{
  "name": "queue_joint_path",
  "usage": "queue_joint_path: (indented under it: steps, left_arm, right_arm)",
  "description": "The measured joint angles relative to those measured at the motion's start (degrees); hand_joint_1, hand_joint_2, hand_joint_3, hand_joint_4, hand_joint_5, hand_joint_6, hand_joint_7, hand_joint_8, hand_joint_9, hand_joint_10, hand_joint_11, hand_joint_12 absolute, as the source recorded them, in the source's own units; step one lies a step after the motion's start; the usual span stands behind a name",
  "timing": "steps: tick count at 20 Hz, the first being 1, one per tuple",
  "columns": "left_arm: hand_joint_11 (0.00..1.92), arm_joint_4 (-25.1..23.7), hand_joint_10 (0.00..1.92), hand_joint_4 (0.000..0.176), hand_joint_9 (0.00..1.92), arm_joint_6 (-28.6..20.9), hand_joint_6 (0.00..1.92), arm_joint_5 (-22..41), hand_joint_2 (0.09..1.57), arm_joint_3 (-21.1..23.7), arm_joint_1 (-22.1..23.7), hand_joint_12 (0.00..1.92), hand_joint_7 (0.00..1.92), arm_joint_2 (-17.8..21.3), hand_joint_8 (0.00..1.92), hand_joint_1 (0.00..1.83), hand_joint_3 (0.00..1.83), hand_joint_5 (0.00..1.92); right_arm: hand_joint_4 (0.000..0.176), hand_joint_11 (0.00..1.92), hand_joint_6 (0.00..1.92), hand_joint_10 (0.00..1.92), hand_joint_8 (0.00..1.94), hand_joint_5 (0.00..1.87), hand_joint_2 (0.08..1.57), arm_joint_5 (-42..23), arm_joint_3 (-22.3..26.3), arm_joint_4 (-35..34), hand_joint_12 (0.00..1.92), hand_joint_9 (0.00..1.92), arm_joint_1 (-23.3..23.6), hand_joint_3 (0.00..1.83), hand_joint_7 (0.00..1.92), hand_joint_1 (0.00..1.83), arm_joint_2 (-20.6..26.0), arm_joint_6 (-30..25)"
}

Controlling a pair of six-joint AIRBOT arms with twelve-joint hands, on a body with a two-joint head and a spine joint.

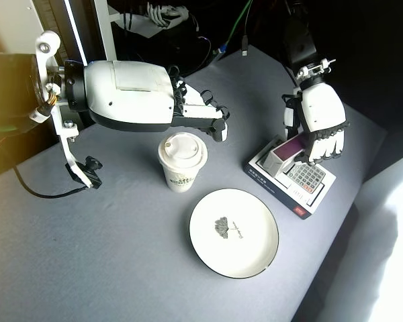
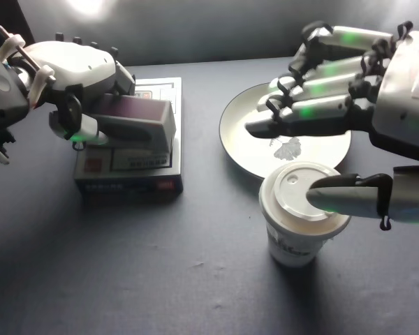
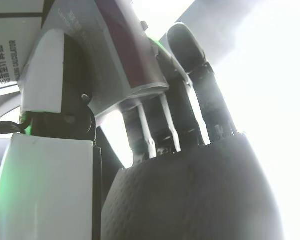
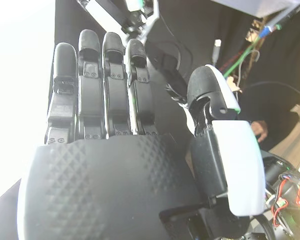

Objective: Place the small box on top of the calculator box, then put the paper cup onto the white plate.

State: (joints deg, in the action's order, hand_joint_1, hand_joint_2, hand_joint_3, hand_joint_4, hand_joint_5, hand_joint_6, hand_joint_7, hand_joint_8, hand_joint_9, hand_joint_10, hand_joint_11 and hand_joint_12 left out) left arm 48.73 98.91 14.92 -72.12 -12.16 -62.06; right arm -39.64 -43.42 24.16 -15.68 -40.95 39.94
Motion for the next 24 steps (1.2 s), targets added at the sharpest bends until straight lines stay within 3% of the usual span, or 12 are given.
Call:
queue_joint_path:
  steps: [1,3,5,6,7,10,13,15,16,21,23,24]
  left_arm:
    - [0.23,0.1,0.31,0.0,0.69,0.0,0.07,0.0,1.16,0.0,-0.3,1.09,0.82,0.0,0.09,1.17,0.0,0.73]
    - [0.13,0.5,0.1,0.0,0.67,0.0,0.0,0.1,1.18,0.0,-0.5,1.05,0.74,-0.3,0.0,1.08,0.0,0.64]
    - [0.06,0.7,0.04,0.0,0.59,0.0,0.0,0.3,1.15,0.0,-0.5,1.03,0.64,-0.6,0.0,1.05,0.0,0.55]
    - [0.06,1.2,0.02,0.0,0.58,0.0,0.0,0.5,1.09,0.1,-0.8,1.0,0.64,-0.5,0.0,1.06,0.0,0.54]
    - [0.01,1.2,0.0,0.0,0.49,0.0,0.0,0.9,1.12,0.7,-0.9,0.94,0.53,-0.2,0.0,0.96,0.01,0.44]
    - [0.0,1.9,0.0,0.0,0.31,0.1,0.0,1.3,1.12,0.9,-1.3,0.66,0.32,0.0,0.0,0.8,0.0,0.24]
    - [0.0,1.6,0.0,0.0,0.28,0.1,0.0,2.6,1.07,1.6,-1.1,0.63,0.28,0.3,0.0,0.66,0.0,0.18]
    - [0.0,1.8,0.0,0.0,0.27,0.1,0.0,2.8,1.03,2.9,-1.2,0.65,0.26,0.7,0.0,0.6,0.0,0.16]
    - [0.0,1.8,0.0,0.0,0.26,0.1,0.0,3.5,1.01,3.6,-1.2,0.6,0.25,1.2,0.0,0.58,0.0,0.16]
    - [0.0,1.9,0.0,0.0,0.15,0.1,0.0,7.0,1.03,6.5,-0.9,0.3,0.17,3.6,0.0,0.52,0.0,0.07]
    - [0.0,1.5,0.0,0.0,0.14,0.2,0.0,7.0,1.01,8.4,-0.3,0.27,0.13,5.3,0.0,0.54,0.0,0.08]
    - [0.0,1.1,0.01,0.0,0.15,0.1,0.0,7.0,1.02,9.5,-0.2,0.29,0.15,6.3,0.01,0.5,0.01,0.08]
  right_arm:
    - [0.0,0.0,0.0,0.0,0.0,0.46,1.33,-0.4,0.0,-0.2,1.06,0.46,0.0,0.0,0.48,0.23,-0.2,0.1]
    - [0.0,0.0,0.01,0.0,0.0,0.48,1.32,-0.8,0.0,-2.7,1.06,0.46,-0.8,0.0,0.48,0.27,-0.9,4.5]
    - [0.0,0.0,0.01,0.0,0.0,0.48,1.32,-1.1,0.0,-7.5,1.07,0.46,-1.9,0.0,0.49,0.28,-1.7,6.5]
    - [0.0,0.0,0.0,0.0,0.0,0.46,1.32,0.2,-0.5,-13.7,1.04,0.45,-3.2,0.0,0.47,0.27,-3.6,8.4]
    - [0.0,0.0,0.0,0.0,0.0,0.47,1.32,0.1,-1.6,-15.8,1.04,0.44,-5.0,0.0,0.47,0.28,-5.2,8.5]
    - [0.0,0.0,0.0,0.0,0.0,0.44,1.29,5.6,-3.1,-17.0,1.06,0.44,-7.5,0.0,0.47,0.28,-5.7,9.5]
    - [0.0,0.0,0.0,0.0,0.0,0.29,1.16,5.2,-3.7,-17.3,0.82,0.3,-4.7,0.0,0.32,0.37,-5.7,5.9]
    - [0.0,0.0,0.0,0.0,0.0,0.07,1.07,7.9,-3.9,-16.8,0.23,0.03,-3.4,0.0,0.07,0.36,-6.1,2.8]
    - [0.0,0.0,0.0,0.0,0.0,0.01,1.0,9.3,-3.9,-15.1,0.05,0.01,-3.2,0.0,0.01,0.46,-6.4,0.7]
    - [0.0,0.0,0.0,0.0,0.0,0.0,0.76,12.5,-3.9,-9.3,0.0,0.0,-3.0,0.0,0.0,0.85,-6.9,-5.3]
    - [0.0,0.0,0.0,0.0,0.0,0.0,0.74,13.5,-3.9,-9.3,0.0,0.0,-3.0,0.0,0.0,0.95,-7.1,-5.3]
    - [0.0,0.0,0.0,0.0,0.0,0.0,0.78,13.9,-3.9,-8.7,0.0,0.0,-3.0,0.0,0.0,0.9,-7.1,-5.7]
